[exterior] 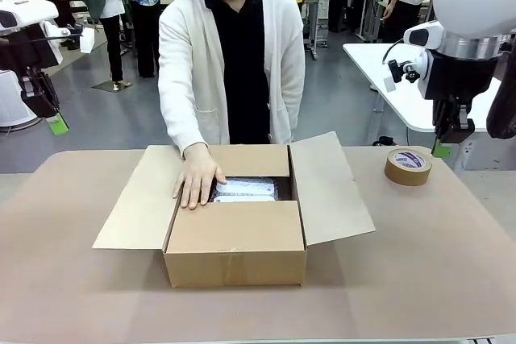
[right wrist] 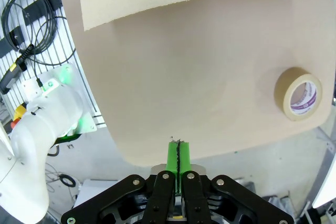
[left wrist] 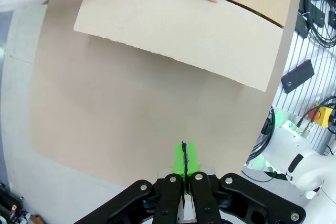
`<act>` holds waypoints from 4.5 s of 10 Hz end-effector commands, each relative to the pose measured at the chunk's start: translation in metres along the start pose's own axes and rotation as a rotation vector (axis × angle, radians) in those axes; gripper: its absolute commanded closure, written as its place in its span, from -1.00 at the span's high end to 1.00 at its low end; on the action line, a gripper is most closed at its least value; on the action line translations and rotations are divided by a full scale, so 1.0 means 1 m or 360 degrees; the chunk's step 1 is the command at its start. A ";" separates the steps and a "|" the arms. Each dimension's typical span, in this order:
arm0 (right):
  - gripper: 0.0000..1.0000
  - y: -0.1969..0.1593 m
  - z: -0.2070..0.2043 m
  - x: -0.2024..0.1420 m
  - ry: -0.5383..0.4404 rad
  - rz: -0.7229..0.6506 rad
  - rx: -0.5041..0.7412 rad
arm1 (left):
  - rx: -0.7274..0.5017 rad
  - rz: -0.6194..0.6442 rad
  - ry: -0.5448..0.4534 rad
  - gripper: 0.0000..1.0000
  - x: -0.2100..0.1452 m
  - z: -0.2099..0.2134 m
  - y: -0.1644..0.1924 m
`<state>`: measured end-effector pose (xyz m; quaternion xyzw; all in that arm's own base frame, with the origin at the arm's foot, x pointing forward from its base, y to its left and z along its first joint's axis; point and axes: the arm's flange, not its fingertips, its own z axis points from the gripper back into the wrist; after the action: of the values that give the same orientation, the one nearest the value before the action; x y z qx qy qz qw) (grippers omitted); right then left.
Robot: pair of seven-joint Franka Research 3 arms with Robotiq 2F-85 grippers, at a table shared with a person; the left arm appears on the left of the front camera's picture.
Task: Wrap the clocks to prevent damage.
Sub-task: Push the right (or left) flap of the Package Box to close it.
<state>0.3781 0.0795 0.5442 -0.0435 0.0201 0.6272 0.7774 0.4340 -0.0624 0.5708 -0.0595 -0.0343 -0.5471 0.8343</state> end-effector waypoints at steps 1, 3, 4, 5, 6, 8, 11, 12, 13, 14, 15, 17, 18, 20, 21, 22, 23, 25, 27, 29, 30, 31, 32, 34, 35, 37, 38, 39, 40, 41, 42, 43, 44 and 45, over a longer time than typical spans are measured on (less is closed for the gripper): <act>-0.98 0.000 0.000 0.000 0.0000 0.0000 0.0000 | 0.0002 0.0003 -0.0004 -0.99 0.000 0.001 0.001; -0.98 -0.041 -0.018 -0.012 -0.0265 0.0163 0.0157 | 0.0002 0.0003 -0.0004 -0.99 0.000 0.001 0.001; -0.98 -0.070 -0.042 -0.024 -0.0408 0.0216 0.0248 | 0.0002 0.0003 -0.0004 -0.99 0.000 0.001 0.001; -0.98 -0.087 -0.062 -0.035 -0.0581 0.0268 0.0299 | 0.0002 0.0003 -0.0004 -0.99 0.000 0.001 0.001; -0.98 -0.095 -0.080 -0.047 -0.0771 0.0337 0.0376 | 0.0002 0.0003 -0.0004 -0.99 0.000 0.001 0.001; -0.98 -0.115 -0.098 -0.054 -0.1118 0.0305 0.0325 | 0.0002 0.0003 -0.0004 -0.99 0.000 0.001 0.001; -0.98 -0.109 -0.109 -0.057 -0.1084 0.0295 0.0294 | 0.0002 0.0003 -0.0004 -0.99 0.000 0.001 0.001; -0.98 -0.109 -0.109 -0.057 -0.1084 0.0295 0.0294 | 0.0002 0.0003 -0.0004 -0.99 0.000 0.001 0.001; -0.98 -0.109 -0.109 -0.057 -0.1084 0.0295 0.0294 | 0.0002 0.0003 -0.0004 -0.99 0.000 0.001 0.001; -0.98 -0.109 -0.109 -0.057 -0.1084 0.0295 0.0294 | 0.0002 0.0003 -0.0004 -0.99 0.000 0.001 0.001; -0.98 -0.111 -0.110 -0.055 -0.1097 0.0279 0.0316 | 0.0002 0.0003 -0.0004 -0.99 0.000 0.001 0.001; -0.98 -0.111 -0.138 -0.032 -0.1151 0.0286 0.0307 | 0.0002 0.0003 -0.0004 -0.99 0.000 0.001 0.001; -0.98 -0.104 -0.151 -0.027 -0.1147 0.0313 0.0312 | 0.0002 0.0003 -0.0004 -0.99 0.000 0.001 0.001; -0.98 -0.097 -0.171 -0.015 -0.1228 0.0340 0.0312 | 0.0002 0.0003 -0.0004 -0.99 0.000 0.001 0.001; -0.98 -0.095 -0.179 -0.010 -0.1297 0.0347 0.0331 | 0.0002 0.0003 -0.0004 -0.99 0.000 0.001 0.001; -0.98 -0.093 -0.185 -0.005 -0.1360 0.0360 0.0325 | 0.0002 0.0003 -0.0004 -0.99 0.000 0.001 0.001; -0.98 -0.086 -0.191 0.000 -0.1453 0.0396 0.0359 | 0.0002 0.0003 -0.0004 -0.99 0.000 0.001 0.001; -0.98 -0.081 -0.197 0.021 -0.1625 0.0440 0.0485 | 0.0002 0.0003 -0.0004 -0.99 0.000 0.001 0.001; -0.98 -0.073 -0.204 0.034 -0.1818 0.0462 0.0689 | 0.0002 0.0003 -0.0004 -0.99 0.000 0.001 0.001; -0.98 -0.069 -0.197 0.046 -0.2041 0.0510 0.0746 | 0.0002 0.0003 -0.0004 -0.99 0.000 0.001 0.001; -0.98 -0.066 -0.194 0.056 -0.2099 0.0545 0.0726 | 0.0002 0.0003 -0.0004 -0.99 0.000 0.001 0.001; -0.98 -0.061 -0.193 0.065 -0.2115 0.0573 0.0712 | 0.0002 0.0003 -0.0004 -0.99 0.000 0.001 0.001; -0.98 -0.057 -0.196 0.076 -0.2104 0.0597 0.0716 | 0.0002 0.0003 -0.0004 -0.99 0.000 0.001 0.001; -0.98 -0.061 -0.204 0.099 -0.2099 0.0585 0.0727 | 0.0002 0.0003 -0.0004 -0.99 0.000 0.001 0.001; -0.98 -0.062 -0.213 0.106 -0.2087 0.0574 0.0725 | 0.0002 0.0003 -0.0004 -0.99 0.000 0.001 0.001; -0.98 -0.067 -0.220 0.122 -0.2080 0.0567 0.0710 | 0.0002 0.0003 -0.0004 -0.99 0.000 0.001 0.001; -0.98 -0.071 -0.223 0.128 -0.2066 0.0564 0.0684 | 0.0002 0.0003 -0.0004 -0.99 0.000 0.001 0.001; -0.98 -0.075 -0.226 0.131 -0.2071 0.0543 0.0674 | 0.0002 0.0003 -0.0004 -0.99 0.000 0.001 0.001; -0.98 -0.077 -0.228 0.132 -0.2070 0.0535 0.0674 | 0.0002 0.0003 -0.0004 -0.99 0.000 0.001 0.001; -0.98 -0.079 -0.229 0.134 -0.2072 0.0524 0.0672 | 0.0002 0.0003 -0.0004 -0.99 0.000 0.001 0.001; -0.98 -0.083 -0.230 0.138 -0.2069 0.0516 0.0669 | 0.0002 0.0003 -0.0004 -0.99 0.000 0.001 0.001; -0.98 -0.084 -0.235 0.139 -0.2041 0.0529 0.0660 | 0.0002 0.0003 -0.0004 -0.99 0.000 0.001 0.001; -0.98 -0.089 -0.240 0.141 -0.2009 0.0536 0.0638 | 0.0002 0.0003 -0.0004 -0.99 0.000 0.001 0.001; -0.98 -0.095 -0.243 0.146 -0.2001 0.0530 0.0637 | 0.0002 0.0003 -0.0004 -0.99 0.000 0.001 0.001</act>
<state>0.4946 0.1682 0.3059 0.4933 -0.3028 0.6281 0.5201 0.4350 -0.0629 0.5708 -0.0593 -0.0340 -0.5473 0.8341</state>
